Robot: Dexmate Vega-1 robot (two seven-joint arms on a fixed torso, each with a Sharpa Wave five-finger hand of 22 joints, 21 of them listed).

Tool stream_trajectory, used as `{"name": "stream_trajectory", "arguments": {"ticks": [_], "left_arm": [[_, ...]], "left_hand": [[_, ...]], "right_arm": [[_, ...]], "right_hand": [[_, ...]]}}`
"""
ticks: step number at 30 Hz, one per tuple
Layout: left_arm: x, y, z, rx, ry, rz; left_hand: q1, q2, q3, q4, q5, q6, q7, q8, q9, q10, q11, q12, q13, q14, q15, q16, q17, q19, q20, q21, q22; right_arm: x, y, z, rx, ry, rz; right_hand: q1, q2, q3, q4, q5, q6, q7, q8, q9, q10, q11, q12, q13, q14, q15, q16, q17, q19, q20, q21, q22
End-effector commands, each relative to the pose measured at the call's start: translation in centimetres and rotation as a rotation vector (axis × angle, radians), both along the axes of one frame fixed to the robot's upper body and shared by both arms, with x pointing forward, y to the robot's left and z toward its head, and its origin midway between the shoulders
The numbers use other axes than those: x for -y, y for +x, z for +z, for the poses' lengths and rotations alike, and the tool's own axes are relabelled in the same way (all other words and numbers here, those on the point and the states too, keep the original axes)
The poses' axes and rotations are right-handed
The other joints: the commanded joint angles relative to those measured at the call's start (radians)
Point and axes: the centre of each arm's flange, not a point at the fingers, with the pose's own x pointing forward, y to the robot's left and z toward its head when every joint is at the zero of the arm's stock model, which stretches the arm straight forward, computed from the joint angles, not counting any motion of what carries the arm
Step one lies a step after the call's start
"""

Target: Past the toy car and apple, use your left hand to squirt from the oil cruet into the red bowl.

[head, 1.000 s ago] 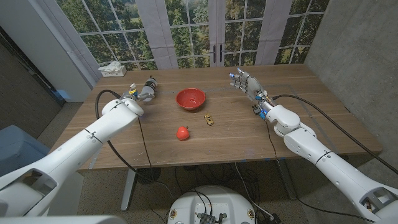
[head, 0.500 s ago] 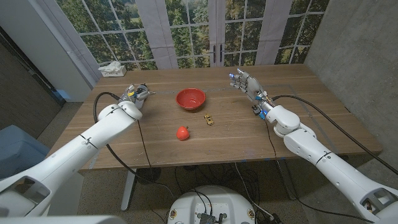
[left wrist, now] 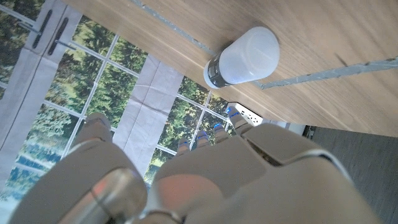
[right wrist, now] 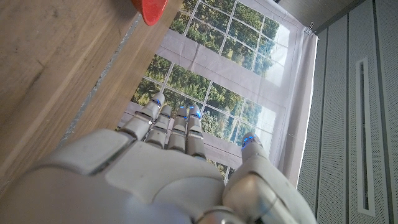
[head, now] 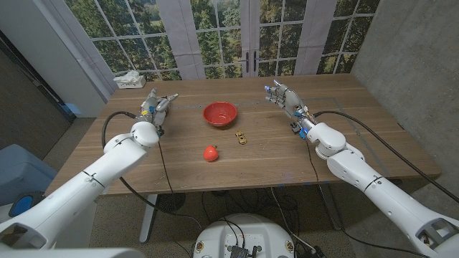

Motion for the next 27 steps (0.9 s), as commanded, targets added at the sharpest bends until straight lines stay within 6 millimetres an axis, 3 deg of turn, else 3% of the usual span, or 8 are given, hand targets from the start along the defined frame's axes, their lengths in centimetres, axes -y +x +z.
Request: {"name": "stream_trajectory", "arguments": {"ticks": [1, 14, 16, 19, 23, 27], "left_arm": [[-1.1, -0.9, -1.9, 0.111, -0.113, -0.14], [-0.8, -1.9, -2.0, 0.167, -0.158, -0.274], [-0.5, -2.1, -2.0, 0.174, -0.142, -0.273], [-0.3, -2.2, -1.9, 0.177, -0.158, -0.338], [-0.1, -2.4, -1.8, 0.197, -0.164, -0.387], [0.0, -2.6, -1.7, 0.217, -0.155, -0.39]], "left_hand": [[-0.019, 0.007, 0.0, 0.01, 0.009, -0.074, -0.004, 0.007, 0.001, -0.162, -0.008, 0.01, 0.001, -0.104, -0.014, 0.005, 0.002, -0.154, -0.01, -0.012, 0.002], [-0.101, -0.002, -0.036, 0.045, 0.019, -0.051, 0.01, 0.008, -0.001, -0.139, -0.015, 0.015, -0.001, -0.094, -0.05, 0.013, 0.002, -0.132, -0.028, -0.023, 0.003], [-0.117, -0.001, -0.043, 0.053, 0.023, -0.044, 0.014, 0.009, -0.001, -0.127, -0.014, 0.018, -0.001, -0.101, -0.06, 0.011, 0.001, -0.129, -0.041, -0.027, 0.003], [-0.133, 0.001, -0.049, 0.06, 0.028, -0.038, 0.024, 0.008, -0.002, -0.114, -0.021, 0.02, -0.002, -0.108, -0.068, 0.009, 0.0, -0.124, -0.056, -0.033, 0.002], [-0.153, 0.006, -0.057, 0.068, 0.037, -0.021, 0.034, 0.009, -0.003, -0.097, -0.03, 0.02, -0.003, -0.094, -0.083, 0.013, -0.003, -0.09, -0.097, -0.033, 0.001], [-0.176, 0.022, -0.062, 0.079, 0.048, 0.018, 0.039, 0.015, -0.004, -0.065, -0.032, 0.024, -0.004, -0.08, -0.092, 0.014, -0.005, -0.093, -0.132, -0.053, 0.0]], "right_arm": [[0.4, -0.4, -0.5, -0.001, 0.021, -0.011], [0.6, -1.1, -1.3, 0.0, 0.039, -0.022], [0.6, -1.3, -1.5, 0.003, 0.042, -0.028], [0.7, -1.5, -1.8, 0.008, 0.056, -0.033], [0.8, -1.9, -2.0, 0.021, 0.07, -0.048], [0.9, -2.3, -2.2, 0.033, 0.092, -0.065]], "right_hand": [[-0.015, -0.002, -0.004, 0.002, -0.001, 0.0, -0.007, 0.0, 0.004, 0.0, 0.001, 0.005, 0.002, 0.002, 0.003, 0.0, 0.002, 0.002, -0.001, -0.003, 0.005], [-0.036, -0.018, -0.017, 0.009, 0.0, -0.035, 0.002, -0.01, 0.003, -0.005, 0.001, 0.003, 0.002, 0.0, 0.003, -0.001, 0.002, 0.003, 0.003, -0.003, 0.005], [-0.044, -0.024, -0.022, 0.012, 0.001, -0.046, 0.024, -0.012, 0.002, -0.009, -0.007, 0.001, 0.002, -0.001, 0.003, -0.002, 0.002, 0.002, 0.002, -0.003, 0.005], [-0.05, -0.028, -0.026, 0.013, 0.002, -0.053, 0.036, -0.013, 0.001, -0.013, -0.007, 0.0, 0.002, -0.004, 0.002, -0.003, 0.002, 0.002, 0.001, -0.003, 0.005], [-0.058, -0.036, -0.032, 0.015, 0.003, -0.056, 0.037, -0.012, 0.0, -0.018, -0.009, -0.002, 0.001, -0.014, -0.01, -0.008, 0.001, -0.004, -0.01, -0.005, 0.005], [-0.067, -0.044, -0.038, 0.016, 0.005, -0.058, 0.019, -0.009, -0.001, -0.027, -0.017, -0.005, 0.0, -0.023, -0.011, -0.013, -0.002, -0.027, -0.016, -0.013, 0.004]]}}
